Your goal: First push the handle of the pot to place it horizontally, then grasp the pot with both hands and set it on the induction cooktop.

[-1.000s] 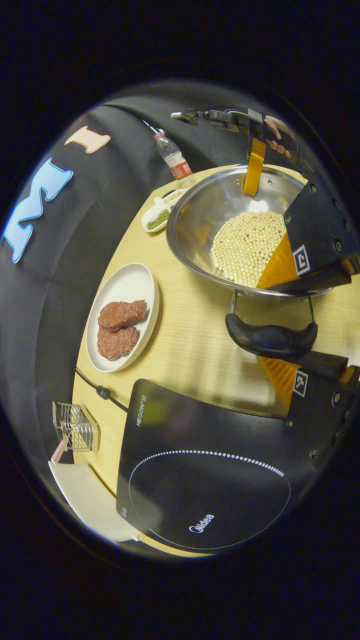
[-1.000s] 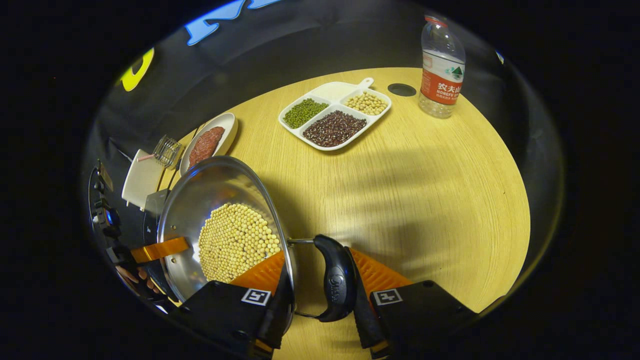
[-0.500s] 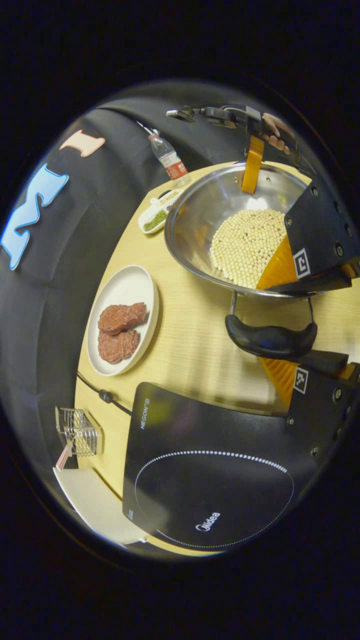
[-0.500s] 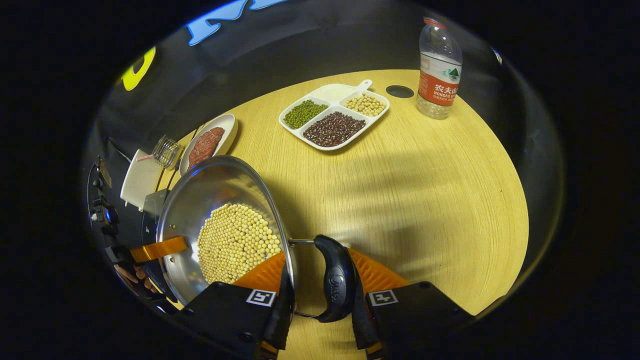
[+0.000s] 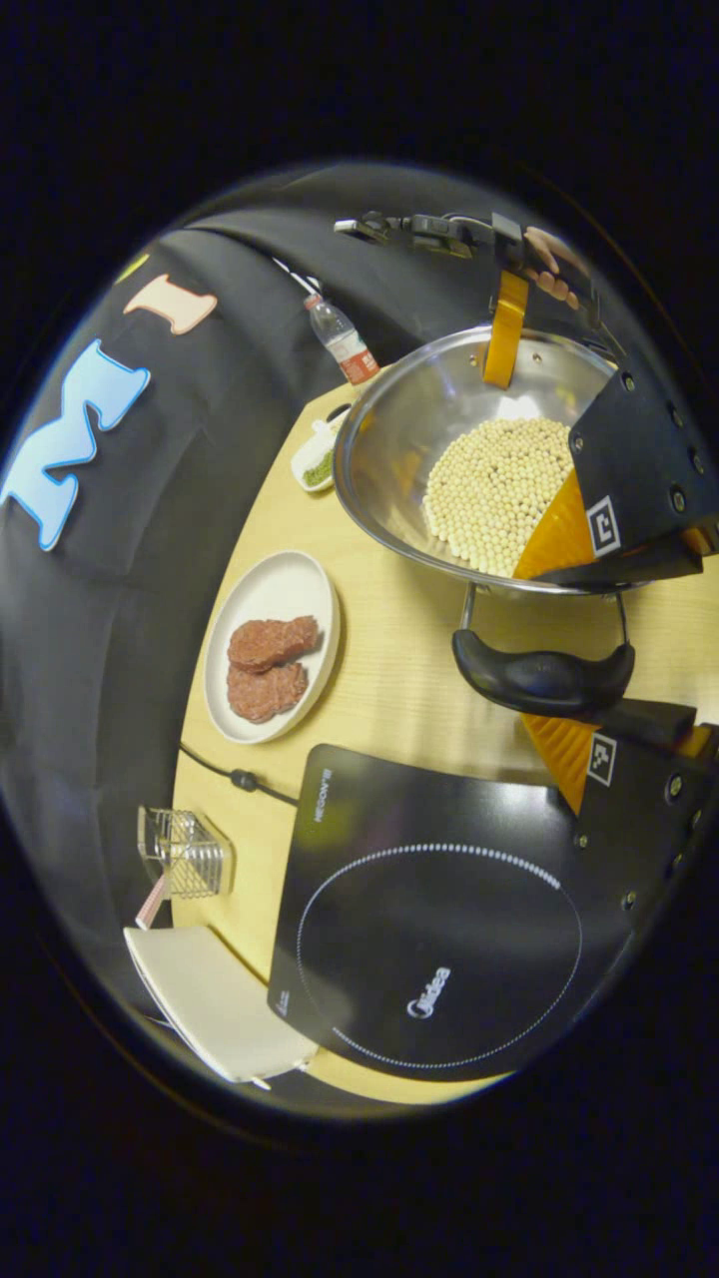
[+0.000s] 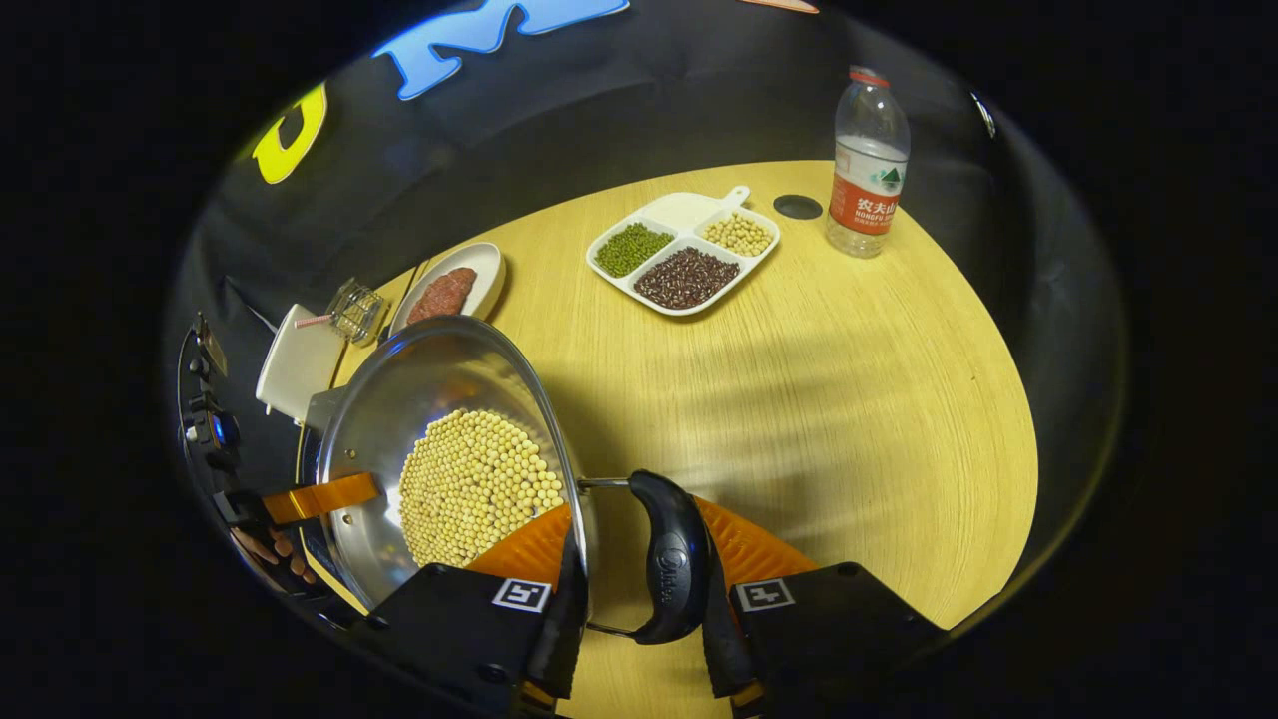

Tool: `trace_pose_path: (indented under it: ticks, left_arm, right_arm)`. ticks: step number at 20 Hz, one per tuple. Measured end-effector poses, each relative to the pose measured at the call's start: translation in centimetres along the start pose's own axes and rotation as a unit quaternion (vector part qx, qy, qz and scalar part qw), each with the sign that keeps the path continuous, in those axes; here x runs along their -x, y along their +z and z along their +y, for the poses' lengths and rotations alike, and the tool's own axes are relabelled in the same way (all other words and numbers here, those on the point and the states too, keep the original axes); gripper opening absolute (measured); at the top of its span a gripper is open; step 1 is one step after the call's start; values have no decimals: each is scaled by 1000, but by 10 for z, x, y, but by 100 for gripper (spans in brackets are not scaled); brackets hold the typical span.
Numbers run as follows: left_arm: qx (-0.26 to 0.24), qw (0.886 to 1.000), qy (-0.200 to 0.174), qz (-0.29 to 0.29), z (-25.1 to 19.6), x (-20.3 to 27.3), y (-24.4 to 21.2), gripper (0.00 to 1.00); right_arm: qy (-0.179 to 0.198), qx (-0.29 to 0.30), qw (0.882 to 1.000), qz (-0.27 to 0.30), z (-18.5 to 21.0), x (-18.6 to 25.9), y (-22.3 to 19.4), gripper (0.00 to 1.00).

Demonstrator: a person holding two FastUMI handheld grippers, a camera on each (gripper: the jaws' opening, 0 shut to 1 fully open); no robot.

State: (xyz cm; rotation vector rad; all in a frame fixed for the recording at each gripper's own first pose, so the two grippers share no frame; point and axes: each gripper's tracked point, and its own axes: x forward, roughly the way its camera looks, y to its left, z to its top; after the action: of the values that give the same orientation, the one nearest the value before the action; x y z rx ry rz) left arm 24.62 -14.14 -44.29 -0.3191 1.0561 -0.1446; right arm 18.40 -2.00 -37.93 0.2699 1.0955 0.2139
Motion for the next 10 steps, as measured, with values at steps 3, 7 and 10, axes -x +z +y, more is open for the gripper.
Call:
trace_pose_path:
  ticks: [3,7,10]
  left_arm:
    - [-3,1000,-4,-10,11,28,9,49]
    - [-4,999,-10,-30,29,73,8,53]
    - [-7,999,-15,-44,47,116,3,48]
  right_arm:
    - [0,1,1000,-12,21,25,-5,50]
    - [-2,6,999,-31,58,62,-20,53]
    - [-1,7,999,-43,87,87,-38,49]
